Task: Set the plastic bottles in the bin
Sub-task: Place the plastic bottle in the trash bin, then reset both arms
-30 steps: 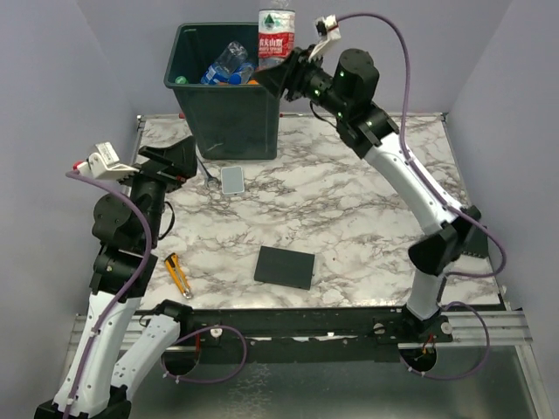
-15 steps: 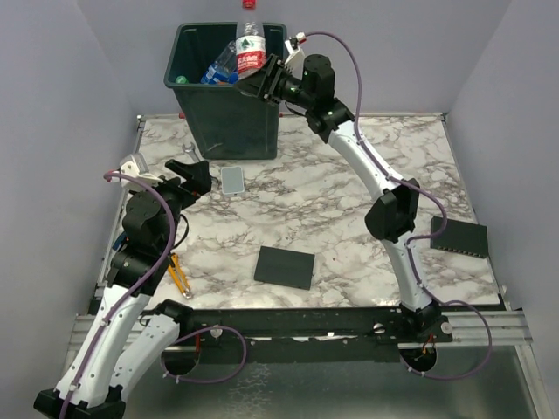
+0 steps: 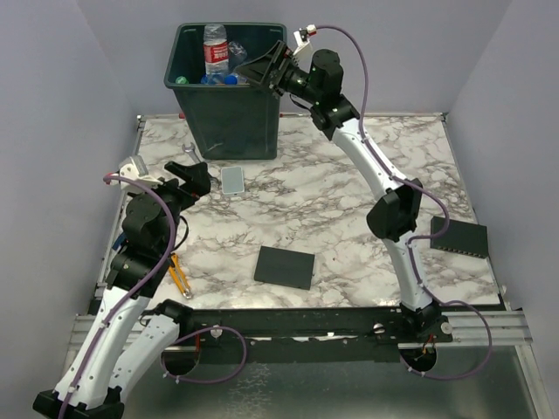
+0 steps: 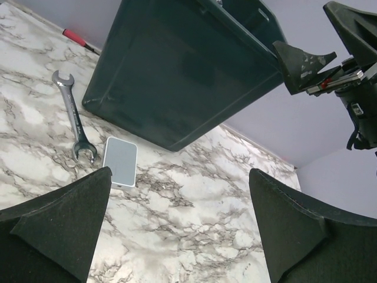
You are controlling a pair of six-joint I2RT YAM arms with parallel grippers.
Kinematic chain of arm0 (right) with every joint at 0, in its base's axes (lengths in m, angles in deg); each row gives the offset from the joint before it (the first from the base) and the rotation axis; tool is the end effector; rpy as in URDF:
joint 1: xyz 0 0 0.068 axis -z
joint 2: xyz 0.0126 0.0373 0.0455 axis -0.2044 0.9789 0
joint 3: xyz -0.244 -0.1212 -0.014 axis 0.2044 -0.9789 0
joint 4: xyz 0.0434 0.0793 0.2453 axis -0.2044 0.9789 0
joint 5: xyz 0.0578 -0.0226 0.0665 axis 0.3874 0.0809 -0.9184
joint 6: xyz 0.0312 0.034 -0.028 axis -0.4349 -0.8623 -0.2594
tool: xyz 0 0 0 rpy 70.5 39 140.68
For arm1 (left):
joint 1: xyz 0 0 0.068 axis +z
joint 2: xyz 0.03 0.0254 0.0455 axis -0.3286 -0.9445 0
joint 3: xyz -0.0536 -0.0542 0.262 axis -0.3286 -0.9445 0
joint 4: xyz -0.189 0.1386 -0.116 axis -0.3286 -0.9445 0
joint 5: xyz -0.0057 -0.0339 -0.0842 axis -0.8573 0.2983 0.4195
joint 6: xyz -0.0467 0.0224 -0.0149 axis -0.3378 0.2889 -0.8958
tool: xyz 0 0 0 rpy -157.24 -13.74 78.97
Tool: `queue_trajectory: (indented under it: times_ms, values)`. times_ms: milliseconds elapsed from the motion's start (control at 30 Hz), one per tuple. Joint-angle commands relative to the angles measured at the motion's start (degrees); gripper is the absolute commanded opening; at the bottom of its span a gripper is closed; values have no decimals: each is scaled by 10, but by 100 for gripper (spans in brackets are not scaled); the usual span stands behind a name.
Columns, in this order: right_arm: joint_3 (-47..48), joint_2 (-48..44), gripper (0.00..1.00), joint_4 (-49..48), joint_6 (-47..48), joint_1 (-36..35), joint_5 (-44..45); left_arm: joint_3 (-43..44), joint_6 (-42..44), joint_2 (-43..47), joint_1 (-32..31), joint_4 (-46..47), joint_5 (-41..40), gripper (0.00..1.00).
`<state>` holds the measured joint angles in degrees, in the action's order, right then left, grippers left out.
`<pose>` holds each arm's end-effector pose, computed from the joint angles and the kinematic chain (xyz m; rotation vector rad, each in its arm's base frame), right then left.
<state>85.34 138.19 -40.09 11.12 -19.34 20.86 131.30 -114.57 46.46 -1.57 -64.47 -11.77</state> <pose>0.4550 0.2945 0.4203 -0.1199 1.6097 1.5651 0.1383 -0.0387 0.3746 -0.5179 1.5327 -0.4966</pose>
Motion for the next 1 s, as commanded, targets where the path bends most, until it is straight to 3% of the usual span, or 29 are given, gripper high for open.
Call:
queue_trajectory:
  times_ms: [0, 100, 267, 500, 700, 967]
  values:
    - [-25, -49, 99, -14, 3, 2, -38, -9, 1, 1, -3, 1, 1, 99]
    - [-157, -146, 100, -26, 60, -5, -49, -2, 18, -21, -3, -3, 15, 99]
    - [-468, -385, 100, -78, 174, -13, -13, 20, 41, -66, -3, -47, -25, 99]
    - [-823, -697, 100, -38, 316, -13, 192, 16, 35, -104, -3, -75, -81, 99]
    - [-975, -867, 100, 40, 344, -13, 376, -12, 22, -90, -3, -69, -74, 99]
    - [-1075, -991, 100, 41, 302, -13, 467, -38, 27, -103, -3, -60, -57, 99]
